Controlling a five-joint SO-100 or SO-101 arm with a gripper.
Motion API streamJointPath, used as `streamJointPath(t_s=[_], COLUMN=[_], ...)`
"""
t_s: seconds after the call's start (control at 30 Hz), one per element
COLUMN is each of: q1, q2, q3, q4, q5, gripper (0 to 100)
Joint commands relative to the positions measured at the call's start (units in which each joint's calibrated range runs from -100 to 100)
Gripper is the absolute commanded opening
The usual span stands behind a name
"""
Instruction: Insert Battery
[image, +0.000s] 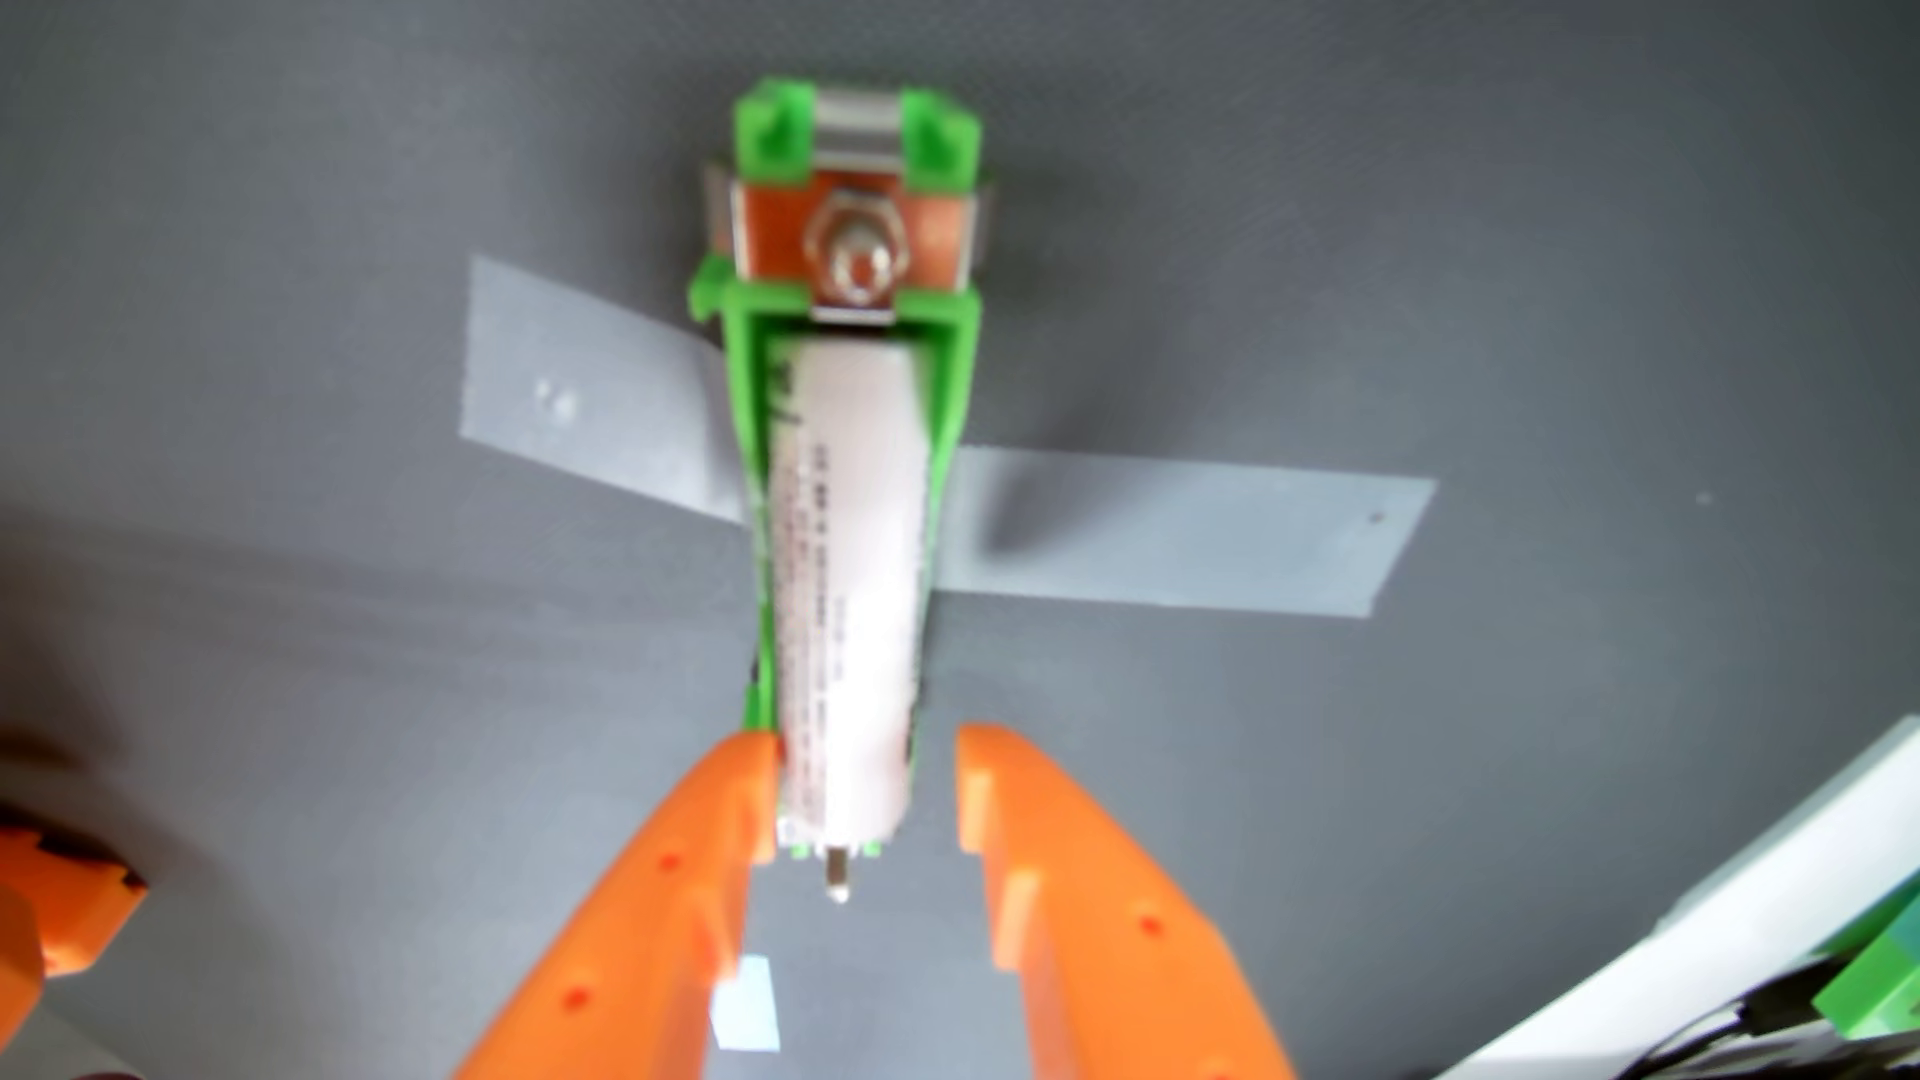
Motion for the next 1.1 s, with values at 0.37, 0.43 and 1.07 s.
streamJointPath(t_s=[0.37, 0.43, 1.07], q1=[0.1, 0.1, 0.1], q2=[-1.2, -1.2, -0.8], q3=[-4.0, -4.3, -4.3], q4=[0.5, 0.6, 1.9], q5=[0.4, 0.4, 0.0], gripper=[10, 10, 2])
